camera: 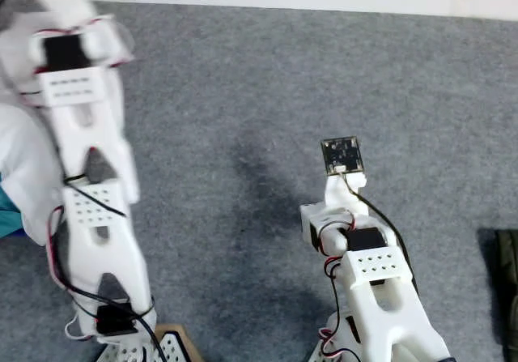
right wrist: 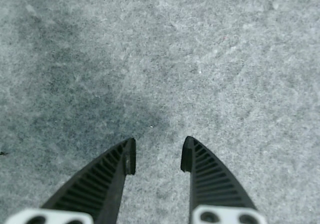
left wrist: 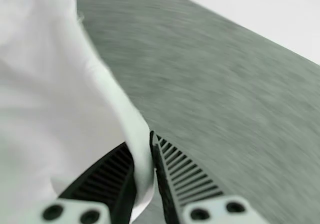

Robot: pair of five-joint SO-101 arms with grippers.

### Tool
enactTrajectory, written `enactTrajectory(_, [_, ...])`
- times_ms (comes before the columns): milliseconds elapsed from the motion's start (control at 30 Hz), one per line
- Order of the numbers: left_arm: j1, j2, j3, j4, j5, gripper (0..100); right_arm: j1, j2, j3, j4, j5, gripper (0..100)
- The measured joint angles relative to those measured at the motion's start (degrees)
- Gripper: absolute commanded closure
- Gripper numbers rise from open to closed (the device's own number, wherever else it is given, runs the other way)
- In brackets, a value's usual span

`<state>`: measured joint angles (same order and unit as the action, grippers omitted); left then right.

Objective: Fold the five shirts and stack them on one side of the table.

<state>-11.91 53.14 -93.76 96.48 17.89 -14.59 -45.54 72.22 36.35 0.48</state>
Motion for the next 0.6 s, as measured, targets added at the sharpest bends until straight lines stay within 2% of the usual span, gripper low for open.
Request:
enactTrajectory(200, [17.49,-1.58,0.00,2.37,0.00,99,0.00,0.00,0.00,0.00,0.00,83.6])
enactTrajectory(433, [37.19,0.09,0.35,2.55,-0.09,99,4.22,0.00,0.00,0.00,0.00,83.6])
enactTrajectory(533, [40.35,3.96,0.35,2.73,-0.09,98,4.22,0.00,0.00,0.00,0.00,83.6])
enactTrajectory(600, [40.18,5.89,0.35,3.43,-0.62,91,4.13,0.00,0.00,0.00,0.00,83.6])
